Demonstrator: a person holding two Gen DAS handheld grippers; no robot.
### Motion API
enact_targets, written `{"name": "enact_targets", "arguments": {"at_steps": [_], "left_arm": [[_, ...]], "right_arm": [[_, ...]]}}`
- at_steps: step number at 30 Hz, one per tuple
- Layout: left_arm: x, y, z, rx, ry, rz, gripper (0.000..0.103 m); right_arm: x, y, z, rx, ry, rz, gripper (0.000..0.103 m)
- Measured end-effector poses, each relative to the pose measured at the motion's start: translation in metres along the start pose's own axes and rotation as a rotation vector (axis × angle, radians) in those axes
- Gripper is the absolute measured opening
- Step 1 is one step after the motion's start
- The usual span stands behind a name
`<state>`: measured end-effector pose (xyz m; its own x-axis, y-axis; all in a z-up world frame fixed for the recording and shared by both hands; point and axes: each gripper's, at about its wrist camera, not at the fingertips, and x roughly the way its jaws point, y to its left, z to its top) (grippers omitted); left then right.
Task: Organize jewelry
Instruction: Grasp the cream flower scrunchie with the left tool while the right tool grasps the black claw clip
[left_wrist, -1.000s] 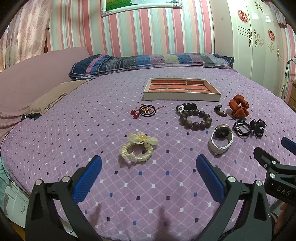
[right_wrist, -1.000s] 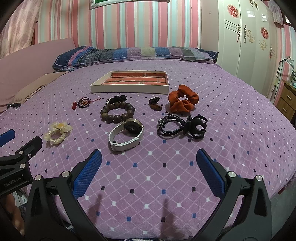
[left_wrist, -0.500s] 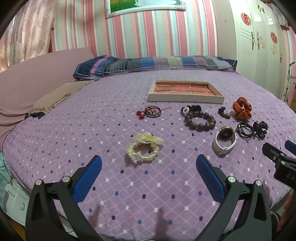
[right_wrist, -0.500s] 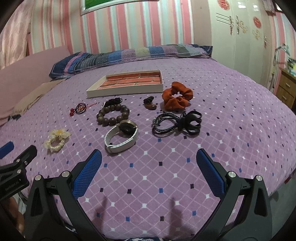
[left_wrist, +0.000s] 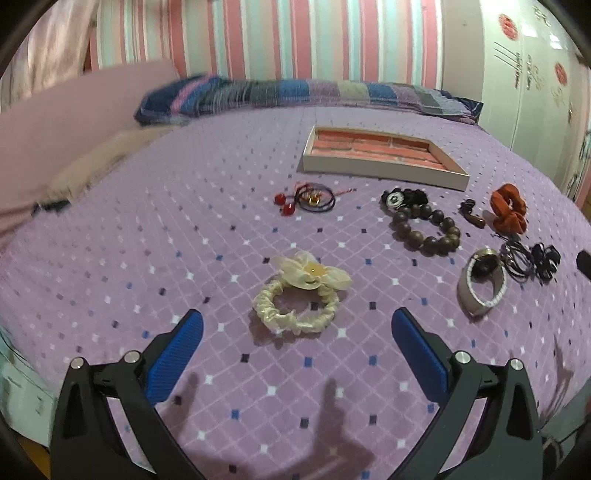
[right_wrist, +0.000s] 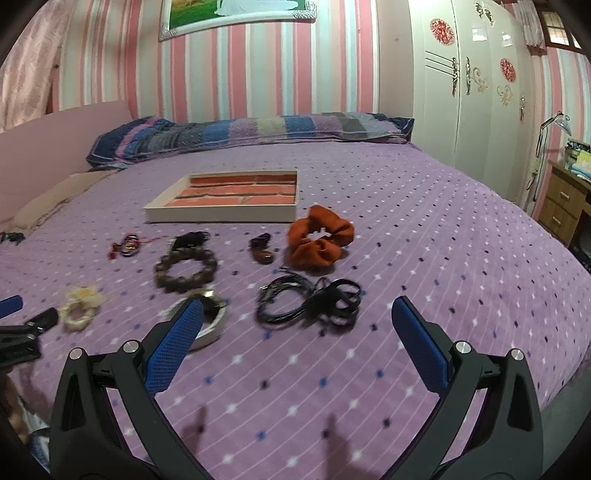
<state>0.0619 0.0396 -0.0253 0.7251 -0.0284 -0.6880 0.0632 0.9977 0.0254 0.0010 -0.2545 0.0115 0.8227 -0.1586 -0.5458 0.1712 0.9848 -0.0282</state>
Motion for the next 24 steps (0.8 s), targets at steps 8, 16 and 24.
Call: {"name": "enact_targets", "arguments": {"at_steps": [8,16,24], "left_arm": [[0.029,0.021,0.003,-0.002,-0.014,0.085,0.099],[0.054,0.031,0.004,-0.03,0.015,0.058,0.099],[0.071,0.024,0.003,-0.02,0.055,0.014,0.093]], "right_arm": [[0.046,-0.011,-0.002,-0.043,0.029,-0.071,0.09],[0.081,-0.024,-0.006,-0.009,0.085,-0.083,0.079],[0.095,-0.031,-0.008,0.024,0.11,-0.057,0.068]]}}
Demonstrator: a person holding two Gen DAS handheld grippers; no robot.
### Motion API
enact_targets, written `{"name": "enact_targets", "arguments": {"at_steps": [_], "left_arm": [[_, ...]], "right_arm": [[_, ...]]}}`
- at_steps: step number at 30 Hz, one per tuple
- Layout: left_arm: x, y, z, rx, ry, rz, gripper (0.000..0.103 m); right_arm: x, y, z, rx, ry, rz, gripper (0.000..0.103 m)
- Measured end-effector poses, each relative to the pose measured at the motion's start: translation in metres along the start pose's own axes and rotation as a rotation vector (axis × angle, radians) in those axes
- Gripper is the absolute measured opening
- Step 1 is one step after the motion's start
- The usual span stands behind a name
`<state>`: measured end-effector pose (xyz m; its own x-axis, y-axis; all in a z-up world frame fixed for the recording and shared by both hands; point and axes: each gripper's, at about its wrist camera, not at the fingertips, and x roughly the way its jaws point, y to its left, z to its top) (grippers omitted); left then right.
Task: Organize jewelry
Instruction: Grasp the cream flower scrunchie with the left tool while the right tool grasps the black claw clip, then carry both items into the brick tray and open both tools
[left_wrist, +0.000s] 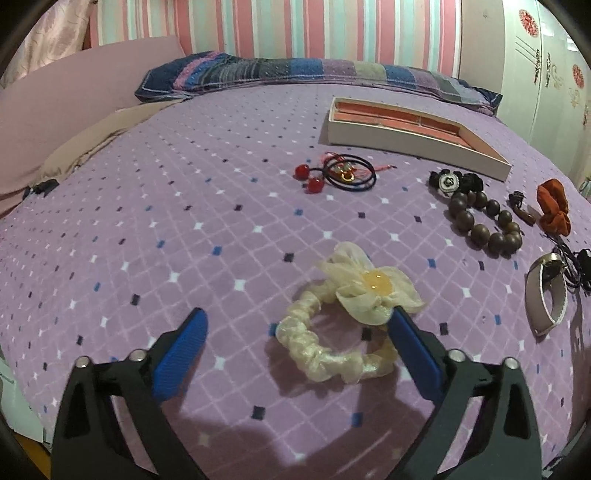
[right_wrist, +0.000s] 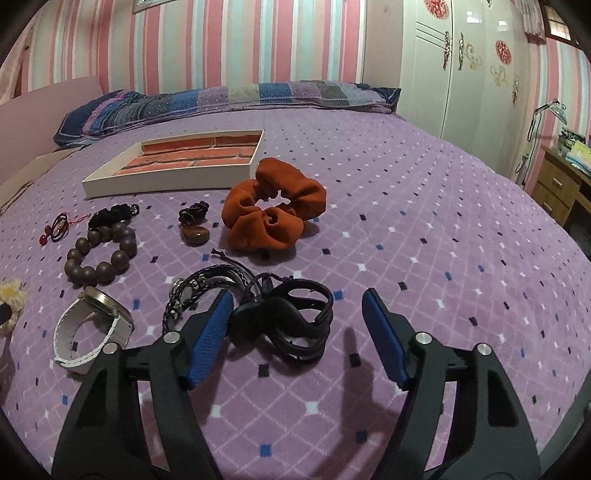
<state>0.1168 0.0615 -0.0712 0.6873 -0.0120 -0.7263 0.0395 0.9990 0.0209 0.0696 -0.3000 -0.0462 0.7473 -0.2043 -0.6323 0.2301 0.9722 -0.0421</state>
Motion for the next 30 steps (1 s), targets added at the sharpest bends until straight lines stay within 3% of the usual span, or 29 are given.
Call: {"name": "enact_targets", "arguments": {"at_steps": [4,10,17,24,30], "left_arm": [[0.001,0.004,-0.001,-0.02,0.005,-0.023,0.085],[0.004,0.0,-0.001,-0.001,0.018,-0.033,0.07],[0.009,0.0,0.001,0.006,0.02,-0.041,0.068],[0.01,-0.001,0.006,0.015,0.035,-0.088,0.035],[0.007,0.002,0.008,0.0,0.037,-0.096,0.024]], "right_arm": [[-0.001,-0.001,-0.001,0.017,-0.009,0.032,0.054],[-0.003,-0.004,-0.001,0.042,0.006,0.039,0.054],[0.0,-0.004,-0.002,0.046,0.05,0.034,0.054],[-0.008,-0.011,0.002,0.07,0.034,0.056,0.053],[-0.024,-0.023,0.008,0.076,0.006,0.067,0.053]]}}
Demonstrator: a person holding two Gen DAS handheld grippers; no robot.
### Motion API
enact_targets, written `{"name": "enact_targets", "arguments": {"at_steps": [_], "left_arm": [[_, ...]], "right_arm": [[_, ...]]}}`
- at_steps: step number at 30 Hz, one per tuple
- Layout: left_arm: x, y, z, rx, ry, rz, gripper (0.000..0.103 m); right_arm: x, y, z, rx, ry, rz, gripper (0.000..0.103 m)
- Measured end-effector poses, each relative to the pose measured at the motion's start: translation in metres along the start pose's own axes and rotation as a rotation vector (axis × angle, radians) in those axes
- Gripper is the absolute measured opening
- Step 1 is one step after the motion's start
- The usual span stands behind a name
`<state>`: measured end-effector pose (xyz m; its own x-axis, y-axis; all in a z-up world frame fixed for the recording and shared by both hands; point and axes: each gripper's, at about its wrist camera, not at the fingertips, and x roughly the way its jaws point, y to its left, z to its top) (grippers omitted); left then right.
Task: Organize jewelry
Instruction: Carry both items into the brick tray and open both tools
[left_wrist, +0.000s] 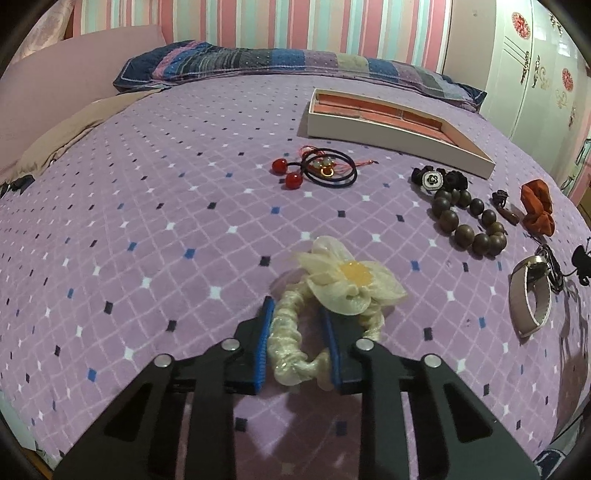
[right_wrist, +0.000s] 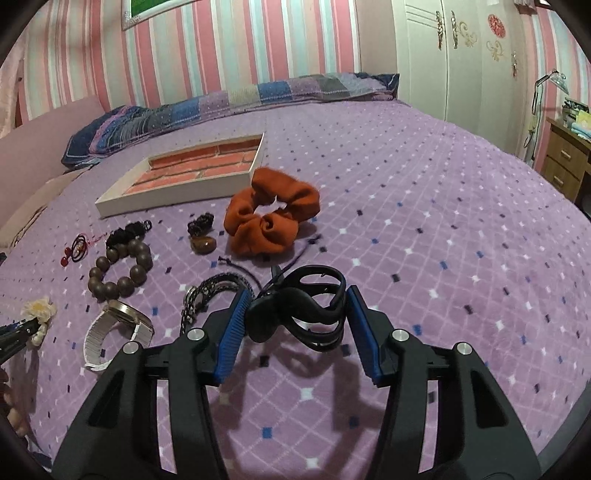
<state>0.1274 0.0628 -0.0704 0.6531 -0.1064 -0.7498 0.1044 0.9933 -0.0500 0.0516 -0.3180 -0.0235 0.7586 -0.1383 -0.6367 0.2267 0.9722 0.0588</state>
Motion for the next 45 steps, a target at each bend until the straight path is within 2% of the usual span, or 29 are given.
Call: {"name": "enact_targets", "arguments": {"at_steps": [7,14,24,29,35,38,41,45], "left_arm": [[-0.004,0.004,0.004,-0.012,-0.005,-0.002,0.015],[-0.013,0.007,0.025,-0.017,-0.034,-0.02,0.014],[-0.042,-0.01,0.084,0.036,-0.083,-0.042,0.014],[-0.05,-0.022,0.126,0.051,-0.1,-0.082,0.014],[-0.04,-0.042,0.198,0.069,-0.108,-0.125,0.014],[-0.028,-0.053,0.227,0.08,-0.112,-0.137,0.014],[-0.004,-0.063,0.259,0.085,-0.109,-0.134,0.014],[0.046,-0.072,0.296,0.065,-0.067,-0.14,0.014]], "right_arm": [[-0.012,-0.007,0.014,0.018,-0.035,-0.001,0.053],[-0.024,0.0,0.034,0.001,-0.071,0.01,0.053],[-0.031,0.027,0.079,-0.031,-0.09,0.079,0.053],[-0.027,0.043,0.122,-0.047,-0.104,0.108,0.053],[0.009,0.068,0.177,-0.092,-0.086,0.133,0.053],[0.042,0.077,0.207,-0.076,-0.074,0.155,0.053],[0.074,0.081,0.229,-0.052,-0.057,0.168,0.053],[0.14,0.085,0.248,-0.012,0.016,0.191,0.053]]}}
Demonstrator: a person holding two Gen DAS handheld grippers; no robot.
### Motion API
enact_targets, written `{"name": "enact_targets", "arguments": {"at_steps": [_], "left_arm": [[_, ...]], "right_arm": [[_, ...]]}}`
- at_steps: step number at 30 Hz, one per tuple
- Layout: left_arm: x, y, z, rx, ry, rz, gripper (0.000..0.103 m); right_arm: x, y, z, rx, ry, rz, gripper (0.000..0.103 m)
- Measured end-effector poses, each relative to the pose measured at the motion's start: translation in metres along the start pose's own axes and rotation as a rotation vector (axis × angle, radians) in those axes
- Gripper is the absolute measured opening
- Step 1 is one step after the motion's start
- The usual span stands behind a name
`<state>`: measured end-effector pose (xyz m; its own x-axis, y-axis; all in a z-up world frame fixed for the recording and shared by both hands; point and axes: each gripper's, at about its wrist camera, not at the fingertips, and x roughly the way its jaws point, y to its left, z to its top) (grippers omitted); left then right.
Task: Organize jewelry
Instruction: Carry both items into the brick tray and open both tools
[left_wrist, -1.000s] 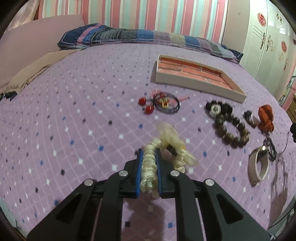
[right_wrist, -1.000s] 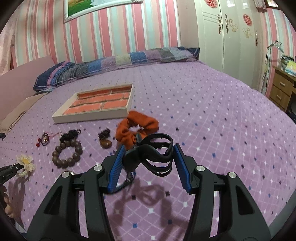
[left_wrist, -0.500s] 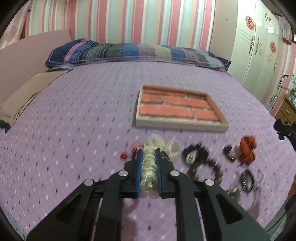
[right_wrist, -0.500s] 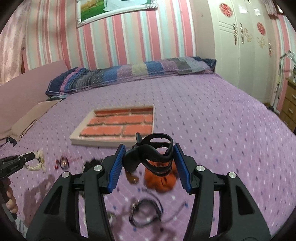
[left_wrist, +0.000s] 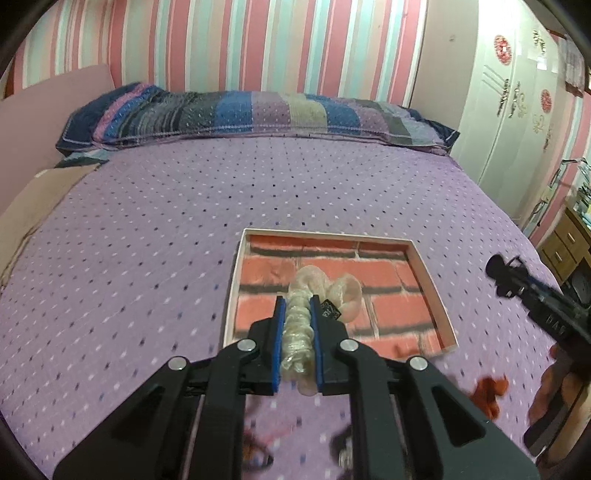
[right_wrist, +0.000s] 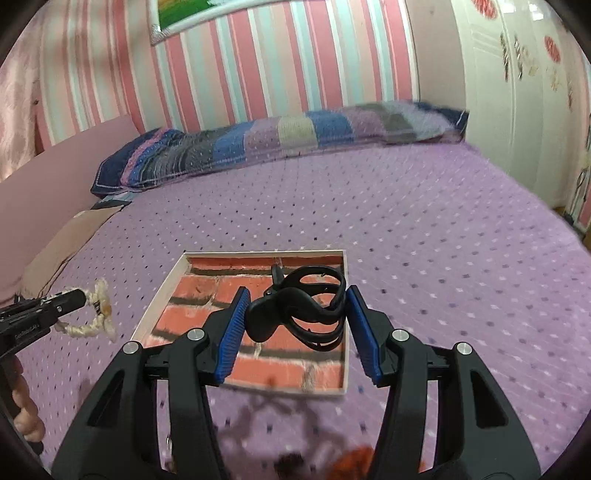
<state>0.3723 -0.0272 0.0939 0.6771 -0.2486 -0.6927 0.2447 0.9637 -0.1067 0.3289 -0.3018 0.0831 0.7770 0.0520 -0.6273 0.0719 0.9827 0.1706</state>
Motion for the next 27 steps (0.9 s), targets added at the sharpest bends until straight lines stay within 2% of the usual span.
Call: {"name": "enact_targets", "arguments": {"at_steps": [7,13,16,21,22,23,26,27], "left_arm": [[0.113,0.013,0.028,-0.057,0.12,-0.005,0.014],[0.192,0.021,0.041,-0.065,0.202,0.02,0.014],[0.214,0.022,0.04,-0.052,0.225,0.053,0.014],[0.23,0.024,0.036,-0.036,0.252,0.067,0.014],[0.233,0.023,0.034,-0.03,0.261,0.081,0.014],[0.236,0.023,0.032,-0.029,0.269,0.086,0.015],[0.241,0.025,0.027,-0.035,0.283,0.088,0.016],[0.241,0.024,0.027,-0.034,0.286,0.089,0.02]], "right_arm": [[0.106,-0.018,0.018,0.054,0.136,0.002,0.053],[0.176,-0.019,0.03,0.009,0.228,-0.048,0.053],[0.196,-0.022,0.027,0.02,0.255,-0.067,0.053],[0.21,-0.022,0.021,0.006,0.265,-0.07,0.054],[0.21,-0.023,0.02,0.009,0.267,-0.061,0.056],[0.21,-0.022,0.02,0.006,0.272,-0.052,0.065],[0.21,-0.018,0.019,-0.011,0.268,-0.04,0.072],[0.208,-0.018,0.02,-0.007,0.263,-0.036,0.074]]}}
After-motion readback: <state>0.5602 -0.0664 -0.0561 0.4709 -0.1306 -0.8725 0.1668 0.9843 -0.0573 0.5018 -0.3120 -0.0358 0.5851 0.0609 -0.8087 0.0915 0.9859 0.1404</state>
